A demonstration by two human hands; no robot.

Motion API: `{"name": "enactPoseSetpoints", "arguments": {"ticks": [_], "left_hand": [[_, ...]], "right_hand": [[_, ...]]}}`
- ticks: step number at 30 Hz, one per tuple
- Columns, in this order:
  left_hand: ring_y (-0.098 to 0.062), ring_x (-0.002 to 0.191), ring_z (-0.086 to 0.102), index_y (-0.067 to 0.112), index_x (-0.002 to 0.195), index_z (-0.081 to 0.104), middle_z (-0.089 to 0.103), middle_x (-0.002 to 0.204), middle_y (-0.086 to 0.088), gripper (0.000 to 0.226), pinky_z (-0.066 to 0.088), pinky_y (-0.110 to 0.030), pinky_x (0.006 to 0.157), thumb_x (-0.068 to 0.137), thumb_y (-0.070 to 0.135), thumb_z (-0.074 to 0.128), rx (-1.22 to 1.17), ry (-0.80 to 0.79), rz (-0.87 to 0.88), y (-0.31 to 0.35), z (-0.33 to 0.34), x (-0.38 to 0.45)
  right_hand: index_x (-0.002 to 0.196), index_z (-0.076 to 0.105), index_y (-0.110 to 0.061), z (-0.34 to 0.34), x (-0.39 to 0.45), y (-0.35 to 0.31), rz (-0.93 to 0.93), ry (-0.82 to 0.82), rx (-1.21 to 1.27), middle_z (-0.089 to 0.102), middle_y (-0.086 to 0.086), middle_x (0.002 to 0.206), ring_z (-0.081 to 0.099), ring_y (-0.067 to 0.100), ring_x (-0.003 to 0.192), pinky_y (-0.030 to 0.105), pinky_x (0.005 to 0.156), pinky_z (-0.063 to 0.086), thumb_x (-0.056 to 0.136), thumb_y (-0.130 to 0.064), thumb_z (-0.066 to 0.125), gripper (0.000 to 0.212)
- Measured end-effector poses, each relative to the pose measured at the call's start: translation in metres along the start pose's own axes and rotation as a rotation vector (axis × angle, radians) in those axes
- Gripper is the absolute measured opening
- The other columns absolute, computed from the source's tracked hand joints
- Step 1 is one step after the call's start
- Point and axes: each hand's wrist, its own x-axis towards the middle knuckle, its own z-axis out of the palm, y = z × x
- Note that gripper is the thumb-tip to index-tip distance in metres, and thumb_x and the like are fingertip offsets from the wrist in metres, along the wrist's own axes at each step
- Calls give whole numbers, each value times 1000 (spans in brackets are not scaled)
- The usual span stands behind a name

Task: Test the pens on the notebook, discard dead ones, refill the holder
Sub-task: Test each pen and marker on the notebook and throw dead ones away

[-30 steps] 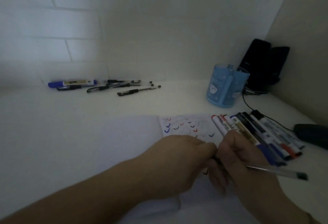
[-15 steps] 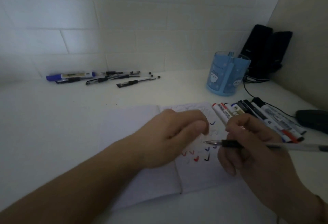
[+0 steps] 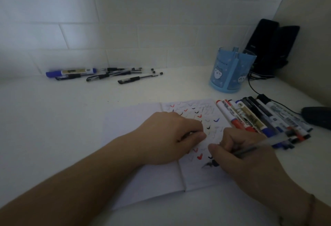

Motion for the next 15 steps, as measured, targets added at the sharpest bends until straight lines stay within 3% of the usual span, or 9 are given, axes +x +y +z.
{"name": "enactPoseSetpoints", "arguments": {"ticks": [6, 9, 12, 15], "left_hand": [[-7, 63, 45, 24, 88, 57, 57, 69, 8, 35, 45, -32, 65, 96, 45, 30, -29, -20, -13, 1, -2, 0], [-8, 65, 49, 31, 98, 56, 53, 68, 10, 25, 41, -30, 64, 94, 30, 31, -327, 11, -85, 1, -6, 0], [-19, 75, 52, 27, 112, 46, 57, 82, 7, 23, 44, -33, 70, 97, 13, 34, -597, 67, -92, 1, -9, 1], [-20, 74, 51, 20, 115, 40, 65, 91, 6, 28, 46, -33, 72, 98, -2, 39, -727, 38, -95, 2, -8, 2]], "right_hand": [[52, 36, -8, -2, 1, 2, 17, 19, -30, 40, 13, 46, 36, 21, 40, 19, 41, 30, 70, -18, 64, 35], [50, 42, -9, -6, 2, -4, 106, 141, 121, 47, 19, 45, 42, 21, 36, 18, 41, 38, 77, -17, 75, 43], [56, 50, -10, -12, 2, -11, 147, 176, 427, 45, 13, 42, 37, 22, 37, 20, 37, 33, 70, -33, 75, 36], [71, 65, -14, -15, 0, -11, 94, 86, 461, 59, 10, 55, 49, 22, 46, 20, 42, 39, 60, -57, 77, 46]]}}
